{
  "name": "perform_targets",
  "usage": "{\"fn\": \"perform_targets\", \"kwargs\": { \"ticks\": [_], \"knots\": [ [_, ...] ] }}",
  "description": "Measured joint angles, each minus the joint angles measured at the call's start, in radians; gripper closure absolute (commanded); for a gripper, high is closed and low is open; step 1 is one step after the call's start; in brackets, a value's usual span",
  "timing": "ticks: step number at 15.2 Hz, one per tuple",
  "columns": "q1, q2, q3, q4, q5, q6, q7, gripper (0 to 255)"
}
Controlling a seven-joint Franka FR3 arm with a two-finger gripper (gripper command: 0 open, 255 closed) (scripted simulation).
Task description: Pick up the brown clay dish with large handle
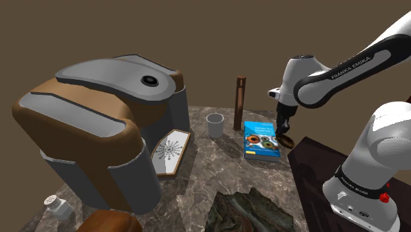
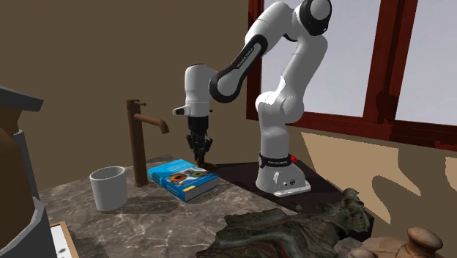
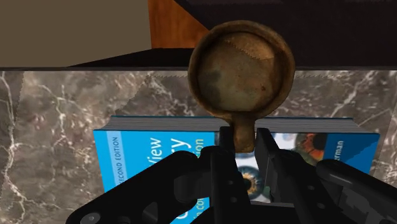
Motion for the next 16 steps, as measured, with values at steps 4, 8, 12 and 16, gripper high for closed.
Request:
{"fn": "perform_targets", "kwargs": {
  "ticks": [4, 8, 12, 16],
  "knots": [
    [-0.003, -0.051, 0.005, 0.017, 0.0, -0.067, 0.003, 255],
    [-0.007, -0.107, 0.01, 0.043, 0.0, -0.148, 0.005, 255],
    [-0.008, -0.158, 0.016, 0.075, 0.002, -0.232, 0.007, 255],
    [-0.006, -0.186, 0.022, 0.107, 0.005, -0.292, 0.01, 255]
  ]
}}
